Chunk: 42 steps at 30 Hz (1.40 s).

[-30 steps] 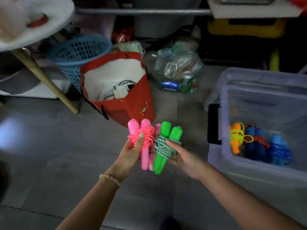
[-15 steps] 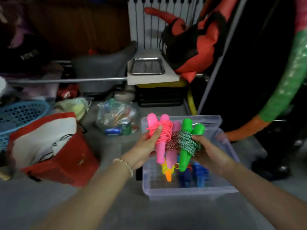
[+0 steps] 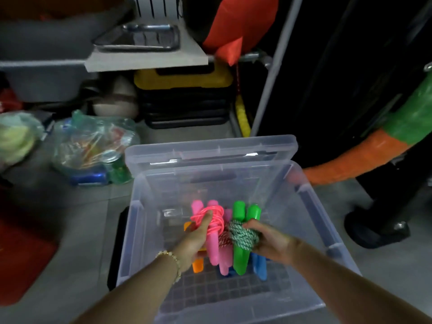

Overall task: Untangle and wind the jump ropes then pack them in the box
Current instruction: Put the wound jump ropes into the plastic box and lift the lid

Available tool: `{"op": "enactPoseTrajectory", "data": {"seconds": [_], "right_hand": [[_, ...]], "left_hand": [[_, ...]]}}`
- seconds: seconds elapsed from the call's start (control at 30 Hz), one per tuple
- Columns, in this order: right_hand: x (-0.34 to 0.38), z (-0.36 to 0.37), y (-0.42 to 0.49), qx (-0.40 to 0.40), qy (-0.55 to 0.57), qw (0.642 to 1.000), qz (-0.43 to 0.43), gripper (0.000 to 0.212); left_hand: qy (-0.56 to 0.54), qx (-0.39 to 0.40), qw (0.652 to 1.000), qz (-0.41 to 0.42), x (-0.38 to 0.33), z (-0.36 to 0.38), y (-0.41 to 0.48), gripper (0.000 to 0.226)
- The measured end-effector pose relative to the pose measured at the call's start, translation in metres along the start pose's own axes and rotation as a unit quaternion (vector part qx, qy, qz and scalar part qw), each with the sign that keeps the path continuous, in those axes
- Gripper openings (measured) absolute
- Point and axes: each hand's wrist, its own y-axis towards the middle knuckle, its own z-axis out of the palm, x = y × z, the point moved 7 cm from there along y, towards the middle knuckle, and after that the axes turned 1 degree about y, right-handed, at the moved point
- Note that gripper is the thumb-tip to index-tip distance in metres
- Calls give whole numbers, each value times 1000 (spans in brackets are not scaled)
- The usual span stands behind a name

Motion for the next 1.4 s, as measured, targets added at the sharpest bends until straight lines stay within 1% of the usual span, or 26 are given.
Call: {"op": "enactPoseTrajectory", "data": {"seconds": [0.07,0.1,0.2,0.23,0.3,0.37,0.43,0.5,0.57,0.63,0.7,0.73,0.8,0.9,1.0,1.07,1.1,1.17,1.2,1.23,1.27,1.33,1.37,1.4], "right_hand": [[-11,-3,9,4,-26,999,27,49],[-16,-4,12,10,-32,999,36,52],[-24,-4,17,24,-25,999,40,48],[-23,-4,17,26,-29,999,36,47],[-14,-1,13,38,-35,998,23,45],[2,-2,5,36,-24,999,-9,43],[21,-11,-2,14,-26,999,-39,44],[38,-22,-7,-11,-43,997,-57,44],[44,-35,-9,-44,-54,996,-61,36],[36,-47,-5,-80,-79,992,-56,30],[20,-59,-1,-119,-131,983,-43,31],[12,-63,2,-135,-161,977,-41,33],[1,-69,9,-160,-201,965,-46,34],[-5,-73,19,-190,-248,948,-65,36],[-4,-71,20,-199,-275,938,-63,30],[-5,-73,22,-203,-275,938,-56,30],[-5,-75,23,-203,-274,938,-59,33],[-1,-73,18,-206,-263,940,-68,49],[1,-71,13,-208,-259,941,-68,62],[6,-70,9,-205,-253,943,-73,69],[14,-63,0,-200,-239,946,-84,65],[35,-47,-18,-171,-198,958,-114,38],[50,-42,-27,-161,-183,960,-138,32],[67,-34,-38,-146,-176,960,-164,32]], "left_hand": [[6,-2,1000,-12,15,-2,9,69],[9,-4,1000,-15,21,-3,11,68],[8,-6,1000,-17,36,-10,17,74],[12,-8,1000,-16,39,-15,20,73],[37,-20,999,-13,36,-26,19,60],[52,-35,998,-24,28,-40,18,48],[58,-48,997,-1,9,-52,15,39],[68,-84,992,62,-13,-63,14,29],[120,-103,983,95,-21,-66,12,24],[173,-108,974,93,-13,-66,13,25],[221,-123,964,88,-1,-68,16,24],[227,-133,961,87,4,-70,18,22],[208,-147,963,82,10,-74,23,21],[187,-140,971,55,20,-81,34,26],[173,-141,974,34,28,-83,39,25],[202,-141,968,56,25,-79,39,22],[225,-146,961,74,19,-78,39,26],[236,-152,954,105,4,-75,30,38],[225,-141,956,125,-5,-71,24,47],[220,-132,954,154,-15,-67,20,51],[233,-125,948,175,-30,-61,11,43],[283,-105,929,214,-64,-48,-11,17],[312,-89,914,242,-85,-42,-23,13],[333,-80,899,271,-108,-37,-36,30]]}}
